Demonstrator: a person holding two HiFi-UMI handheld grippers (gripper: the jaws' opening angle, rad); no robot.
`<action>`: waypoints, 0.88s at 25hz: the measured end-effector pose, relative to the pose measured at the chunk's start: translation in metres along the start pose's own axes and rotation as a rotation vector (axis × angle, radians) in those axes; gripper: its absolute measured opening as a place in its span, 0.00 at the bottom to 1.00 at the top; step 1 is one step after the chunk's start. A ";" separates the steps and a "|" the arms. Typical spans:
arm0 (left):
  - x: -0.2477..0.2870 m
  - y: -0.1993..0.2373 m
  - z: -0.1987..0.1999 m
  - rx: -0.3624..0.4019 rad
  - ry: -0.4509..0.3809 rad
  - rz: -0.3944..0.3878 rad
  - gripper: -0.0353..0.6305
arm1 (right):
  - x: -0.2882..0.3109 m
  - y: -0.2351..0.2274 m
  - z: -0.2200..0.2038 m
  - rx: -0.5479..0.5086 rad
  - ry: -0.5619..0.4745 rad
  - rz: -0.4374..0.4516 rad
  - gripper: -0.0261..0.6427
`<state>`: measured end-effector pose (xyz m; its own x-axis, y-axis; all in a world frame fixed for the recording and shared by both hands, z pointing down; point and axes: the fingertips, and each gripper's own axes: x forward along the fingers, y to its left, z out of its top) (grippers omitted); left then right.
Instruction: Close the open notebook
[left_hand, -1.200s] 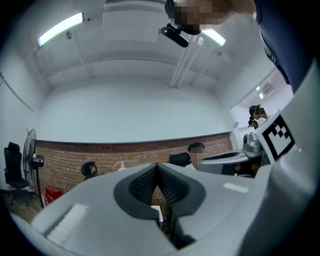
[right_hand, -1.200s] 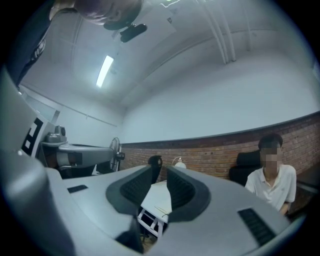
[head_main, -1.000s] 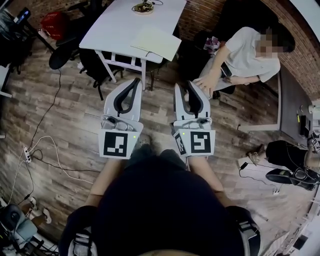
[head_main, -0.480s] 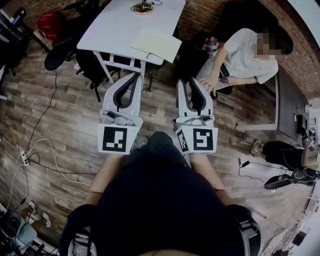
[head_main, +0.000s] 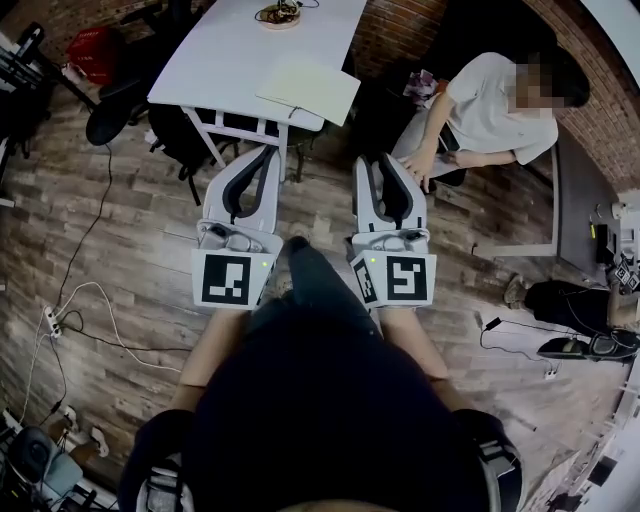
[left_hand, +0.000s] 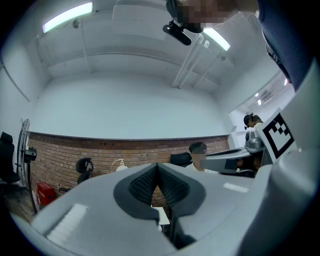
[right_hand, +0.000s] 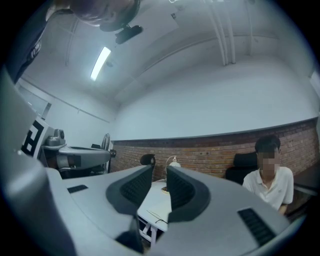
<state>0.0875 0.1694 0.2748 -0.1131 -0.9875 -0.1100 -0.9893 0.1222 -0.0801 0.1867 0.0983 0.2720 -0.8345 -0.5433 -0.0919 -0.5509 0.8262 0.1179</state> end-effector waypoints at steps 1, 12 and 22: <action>0.002 0.002 -0.001 0.000 0.003 0.001 0.05 | 0.002 -0.001 -0.001 0.002 0.000 0.002 0.17; 0.043 0.036 -0.017 0.020 0.011 0.014 0.05 | 0.056 -0.011 -0.016 0.008 -0.001 0.025 0.17; 0.130 0.073 -0.034 0.034 0.019 -0.039 0.05 | 0.141 -0.048 -0.040 0.021 0.020 -0.004 0.17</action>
<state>-0.0027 0.0466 0.2879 -0.0765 -0.9932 -0.0872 -0.9893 0.0865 -0.1174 0.0949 -0.0244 0.2929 -0.8322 -0.5496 -0.0728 -0.5544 0.8267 0.0963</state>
